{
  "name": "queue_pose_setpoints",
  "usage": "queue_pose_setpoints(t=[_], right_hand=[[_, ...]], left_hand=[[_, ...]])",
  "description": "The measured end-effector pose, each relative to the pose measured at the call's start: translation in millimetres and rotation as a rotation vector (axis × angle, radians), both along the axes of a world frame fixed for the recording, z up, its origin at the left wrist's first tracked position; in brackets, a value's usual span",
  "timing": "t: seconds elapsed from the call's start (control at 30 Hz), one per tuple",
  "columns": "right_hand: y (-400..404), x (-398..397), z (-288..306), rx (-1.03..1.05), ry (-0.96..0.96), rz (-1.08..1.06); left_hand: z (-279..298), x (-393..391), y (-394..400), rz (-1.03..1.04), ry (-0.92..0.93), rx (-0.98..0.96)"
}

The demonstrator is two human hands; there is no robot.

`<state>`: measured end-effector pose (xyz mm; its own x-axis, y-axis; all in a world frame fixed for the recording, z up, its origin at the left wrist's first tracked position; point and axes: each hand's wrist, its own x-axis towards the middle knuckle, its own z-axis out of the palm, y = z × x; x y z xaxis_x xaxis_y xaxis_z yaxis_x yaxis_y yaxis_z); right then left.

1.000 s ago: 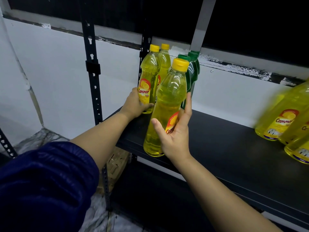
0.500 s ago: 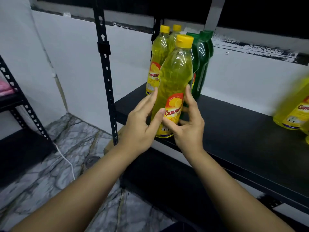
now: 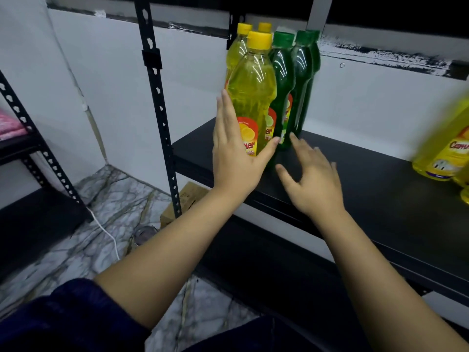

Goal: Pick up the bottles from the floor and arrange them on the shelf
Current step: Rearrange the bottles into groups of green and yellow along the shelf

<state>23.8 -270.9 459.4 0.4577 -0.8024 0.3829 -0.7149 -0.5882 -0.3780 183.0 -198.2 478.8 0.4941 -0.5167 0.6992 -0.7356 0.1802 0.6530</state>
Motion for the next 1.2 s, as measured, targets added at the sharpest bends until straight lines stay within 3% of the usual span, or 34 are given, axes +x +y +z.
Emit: queue_pose_setpoints(t=[0.07, 0.13, 0.27, 0.67, 0.87, 1.2], right_hand=[[-9.0, -4.6, -3.4, 0.171, 0.272, -0.166], [-14.4, -5.3, -3.4, 0.323, 0.342, -0.199], [-18.0, 0.4, -2.9, 0.388, 0.408, -0.193], [-27.4, 20.1, -3.0, 0.372, 0.378, -0.213], [-32.7, 24.1, -1.8, 0.397, 0.378, -0.228], [-31.6, 25.0, -1.0, 0.404, 0.393, -0.240]], left_hand=[[1.5, 1.6, -6.9, 0.065, -0.027, -0.017], [1.9, 6.8, -9.8, 0.074, -0.035, -0.041], [0.5, 31.0, -5.3, 0.086, -0.037, -0.053], [-0.7, 129.2, -42.3, -0.041, 0.009, 0.006], [-11.8, 132.0, -53.0, -0.070, 0.083, 0.066], [-19.2, 122.2, -59.2, 0.050, 0.127, 0.119]])
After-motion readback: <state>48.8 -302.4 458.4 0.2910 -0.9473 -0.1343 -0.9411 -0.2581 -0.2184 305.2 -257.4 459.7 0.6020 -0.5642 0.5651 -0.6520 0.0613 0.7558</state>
